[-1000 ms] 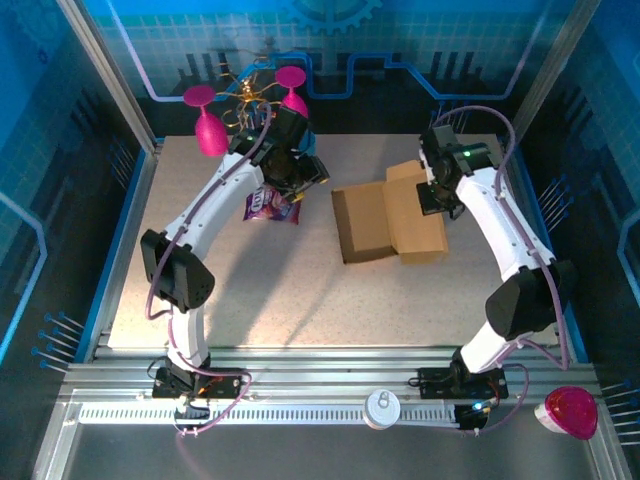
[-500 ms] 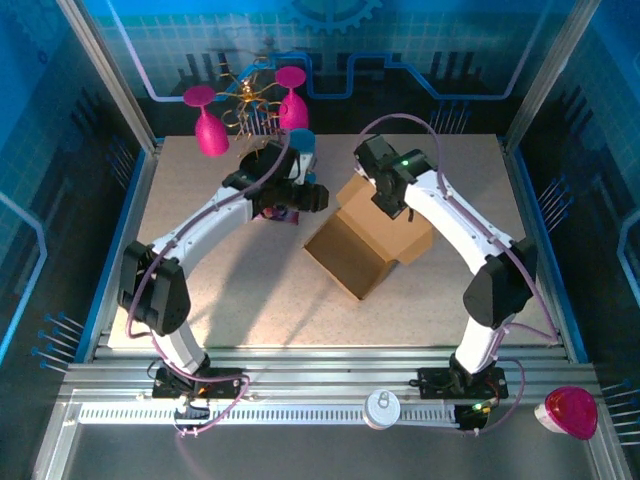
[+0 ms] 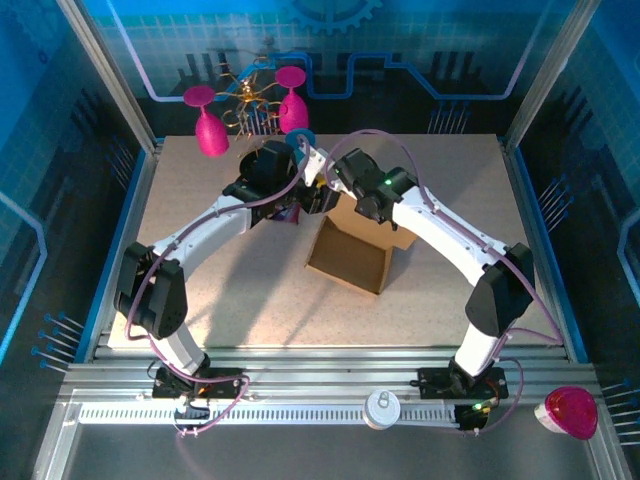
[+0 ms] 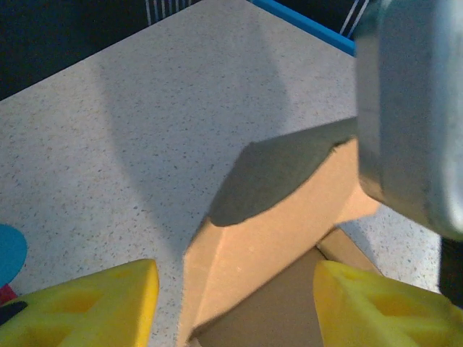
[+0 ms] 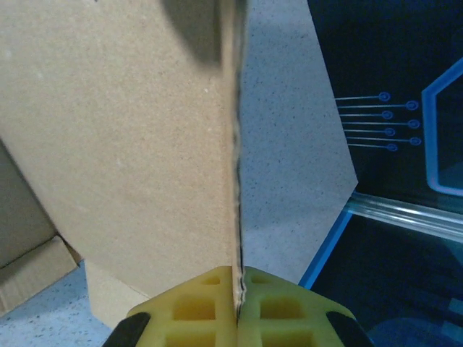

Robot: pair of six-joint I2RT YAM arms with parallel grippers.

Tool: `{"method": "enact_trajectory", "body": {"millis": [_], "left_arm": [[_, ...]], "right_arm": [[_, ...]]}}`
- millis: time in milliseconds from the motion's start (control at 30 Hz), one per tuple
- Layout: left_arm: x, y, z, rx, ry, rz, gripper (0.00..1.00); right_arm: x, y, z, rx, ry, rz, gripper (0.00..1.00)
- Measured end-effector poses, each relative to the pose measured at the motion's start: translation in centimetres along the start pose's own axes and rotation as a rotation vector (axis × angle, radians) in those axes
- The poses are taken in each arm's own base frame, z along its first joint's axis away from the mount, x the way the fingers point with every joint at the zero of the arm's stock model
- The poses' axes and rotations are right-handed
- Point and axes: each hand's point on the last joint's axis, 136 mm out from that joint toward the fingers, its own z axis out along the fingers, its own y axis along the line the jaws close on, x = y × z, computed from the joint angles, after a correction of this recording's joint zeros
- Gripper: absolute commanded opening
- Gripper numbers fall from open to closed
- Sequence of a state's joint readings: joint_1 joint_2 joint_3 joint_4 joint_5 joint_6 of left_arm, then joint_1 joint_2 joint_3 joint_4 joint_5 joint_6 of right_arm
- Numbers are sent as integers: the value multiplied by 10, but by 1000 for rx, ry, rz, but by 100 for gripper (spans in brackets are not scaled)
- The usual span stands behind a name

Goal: Fold the paper box

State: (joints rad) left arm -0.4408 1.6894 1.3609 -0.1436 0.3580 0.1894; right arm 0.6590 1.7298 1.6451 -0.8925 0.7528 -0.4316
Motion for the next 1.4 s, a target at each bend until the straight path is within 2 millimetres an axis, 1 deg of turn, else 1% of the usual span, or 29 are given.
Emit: {"method": "enact_trajectory", "body": {"millis": [133,267,433,533,700,833,933,1000,1067,1200,1333,1400], "left_arm": [[7,-5,2,33,9,22,57],[15,-1,4,13,22,33,56],[15,3,4,-9,20,40,50],[15,6,7,-22,16,38,44],[21,16,19,-50,23,8,35],[29,24,30,-68,33,-43,21],[28,26,33,-76,23,-66,11],[26,26,34,-93,17,-67,10],[26,26,36,-116,18,-74,17],[25,28,38,-169,12,-85,18],[27,28,41,-219,-2,-82,13],[28,28,43,-243,-7,-79,7]], "right_arm": [[-4,-1,0,8,-17,-15,0],[-8,-2,-1,17,-37,-21,0],[-8,-1,-4,17,-50,-23,0],[-9,-1,-5,13,-55,-21,0],[-11,1,-5,2,-69,-17,0],[-11,2,-6,-5,-77,-12,0],[-12,3,-6,-11,-84,-4,0],[-13,3,-6,-10,-86,2,0],[-13,3,-6,-10,-85,9,0],[-11,4,-6,-16,-80,30,0],[-11,6,-7,-34,-82,57,0],[-12,7,-9,-51,-86,78,0]]}}
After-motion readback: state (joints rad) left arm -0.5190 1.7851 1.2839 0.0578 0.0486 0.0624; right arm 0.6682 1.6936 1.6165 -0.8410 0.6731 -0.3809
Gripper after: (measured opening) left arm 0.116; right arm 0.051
